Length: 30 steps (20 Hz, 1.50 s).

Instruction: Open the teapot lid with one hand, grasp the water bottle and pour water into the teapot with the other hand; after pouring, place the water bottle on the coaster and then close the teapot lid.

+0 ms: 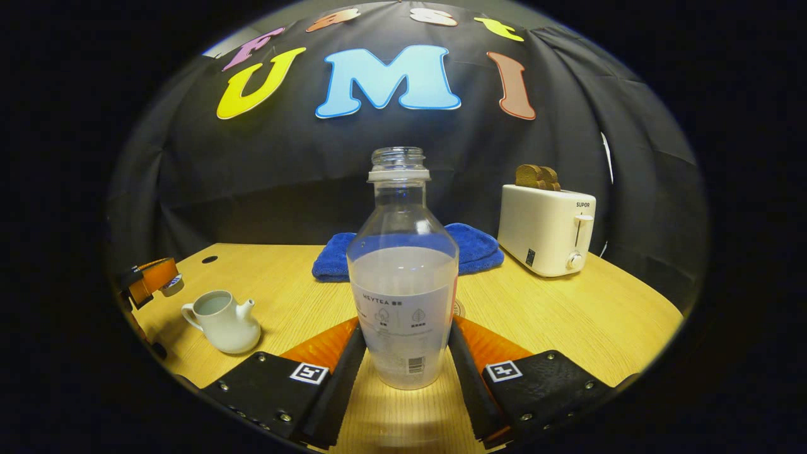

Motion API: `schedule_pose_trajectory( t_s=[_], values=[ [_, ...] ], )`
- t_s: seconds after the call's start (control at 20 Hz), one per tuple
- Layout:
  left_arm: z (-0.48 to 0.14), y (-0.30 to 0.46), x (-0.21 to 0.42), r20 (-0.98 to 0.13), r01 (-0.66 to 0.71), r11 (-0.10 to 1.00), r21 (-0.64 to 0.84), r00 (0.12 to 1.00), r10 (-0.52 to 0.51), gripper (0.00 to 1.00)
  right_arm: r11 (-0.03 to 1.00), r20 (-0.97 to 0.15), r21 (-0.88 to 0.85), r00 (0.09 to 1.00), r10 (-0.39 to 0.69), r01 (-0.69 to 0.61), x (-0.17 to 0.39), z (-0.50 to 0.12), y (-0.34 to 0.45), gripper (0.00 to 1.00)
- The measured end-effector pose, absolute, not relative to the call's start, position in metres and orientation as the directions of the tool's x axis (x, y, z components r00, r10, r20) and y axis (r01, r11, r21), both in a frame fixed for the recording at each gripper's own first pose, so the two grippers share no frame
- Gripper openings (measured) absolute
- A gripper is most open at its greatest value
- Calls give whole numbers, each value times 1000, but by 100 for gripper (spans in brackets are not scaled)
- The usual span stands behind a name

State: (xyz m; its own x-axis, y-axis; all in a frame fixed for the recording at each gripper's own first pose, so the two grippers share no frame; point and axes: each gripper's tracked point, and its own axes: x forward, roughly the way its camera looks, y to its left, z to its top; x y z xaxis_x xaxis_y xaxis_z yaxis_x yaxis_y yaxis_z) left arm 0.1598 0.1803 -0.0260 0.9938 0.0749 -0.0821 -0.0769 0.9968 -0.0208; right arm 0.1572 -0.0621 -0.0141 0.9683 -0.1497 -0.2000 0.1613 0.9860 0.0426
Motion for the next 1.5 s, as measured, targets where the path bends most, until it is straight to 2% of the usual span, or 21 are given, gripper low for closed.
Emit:
schedule_pose_trajectory(
  t_s=[0.1, 0.2, 0.4, 0.8, 1.15, 1.5],
  values=[
    [-26, 181, 160, -80, -77, 997, -25, 994, 75, 13, 986, -190, 29, 970, -154, 162, 158, -13, -62, 76],
    [-27, 181, 160, -80, -77, 997, -29, 994, 75, 17, 988, -175, 18, 973, -150, 155, 157, -10, -60, 74],
    [-24, 182, 161, -77, -70, 996, -48, 995, 66, 17, 985, -167, -36, 971, -170, 166, 156, -9, -61, 74],
    [-24, 185, 161, -69, -58, 995, -87, 996, 52, 17, 915, -149, -366, 960, -239, 170, 153, -9, -45, 73],
    [-22, 189, 160, -61, -45, 989, -139, 997, 37, 17, 743, -89, -657, 966, -241, 125, 158, 3, -19, 74],
    [-21, 194, 160, -52, -36, 982, -185, 998, 27, 17, 423, -5, -900, 968, -249, 104, 171, 14, -16, 74]
  ],
)
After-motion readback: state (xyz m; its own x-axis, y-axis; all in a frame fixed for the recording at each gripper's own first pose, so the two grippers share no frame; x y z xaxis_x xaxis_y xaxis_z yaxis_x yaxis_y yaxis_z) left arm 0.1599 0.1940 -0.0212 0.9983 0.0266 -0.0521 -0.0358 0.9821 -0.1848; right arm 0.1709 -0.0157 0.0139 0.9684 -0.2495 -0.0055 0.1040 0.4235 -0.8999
